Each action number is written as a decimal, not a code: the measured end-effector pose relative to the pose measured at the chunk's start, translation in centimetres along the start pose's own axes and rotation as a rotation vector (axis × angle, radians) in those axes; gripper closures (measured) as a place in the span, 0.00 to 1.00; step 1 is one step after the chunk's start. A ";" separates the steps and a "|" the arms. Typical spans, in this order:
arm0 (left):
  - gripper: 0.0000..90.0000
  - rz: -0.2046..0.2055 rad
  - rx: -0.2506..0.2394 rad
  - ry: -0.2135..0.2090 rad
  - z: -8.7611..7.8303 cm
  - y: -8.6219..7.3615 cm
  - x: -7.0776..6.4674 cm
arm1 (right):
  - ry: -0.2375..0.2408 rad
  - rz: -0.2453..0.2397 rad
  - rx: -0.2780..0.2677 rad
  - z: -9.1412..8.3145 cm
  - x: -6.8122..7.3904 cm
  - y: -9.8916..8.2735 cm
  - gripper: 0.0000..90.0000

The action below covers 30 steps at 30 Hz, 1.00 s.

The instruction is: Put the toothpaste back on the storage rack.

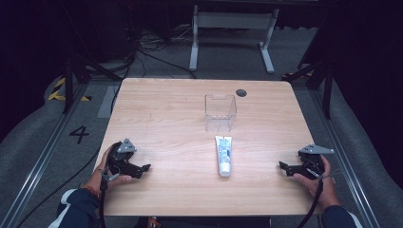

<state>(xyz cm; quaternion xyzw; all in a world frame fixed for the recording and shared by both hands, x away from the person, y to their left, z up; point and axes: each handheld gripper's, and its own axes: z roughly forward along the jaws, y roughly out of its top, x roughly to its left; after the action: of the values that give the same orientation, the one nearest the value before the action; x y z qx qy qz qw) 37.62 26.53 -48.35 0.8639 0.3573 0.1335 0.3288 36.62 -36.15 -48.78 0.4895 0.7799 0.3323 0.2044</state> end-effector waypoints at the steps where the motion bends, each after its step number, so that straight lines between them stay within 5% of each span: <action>1: 0.00 0.004 0.000 0.002 0.0 0.0 0.0 | 0.000 0.000 0.000 0.0 0.0 0.0 0.05; 14: 0.00 -0.004 -0.001 -0.003 0.0 0.0 0.0 | -0.026 0.025 0.024 -0.1 0.2 0.2 0.04; 19: 0.00 -0.007 0.002 -0.004 0.0 0.0 0.0 | -0.024 0.033 0.042 -0.3 0.3 0.3 0.10; 22: 0.00 -0.004 -0.001 -0.002 0.0 0.0 0.0 | -0.018 0.035 0.056 -0.7 0.4 0.7 0.24; 30: 0.00 -0.007 0.002 -0.004 0.0 0.0 0.0 | -0.001 0.021 0.049 -1.6 1.6 1.8 0.22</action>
<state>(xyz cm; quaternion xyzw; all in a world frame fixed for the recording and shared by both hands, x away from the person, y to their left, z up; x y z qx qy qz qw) 37.58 26.50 -48.36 0.8632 0.3599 0.1303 0.3293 36.03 -34.62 -46.38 0.5029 0.7824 0.3149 0.1891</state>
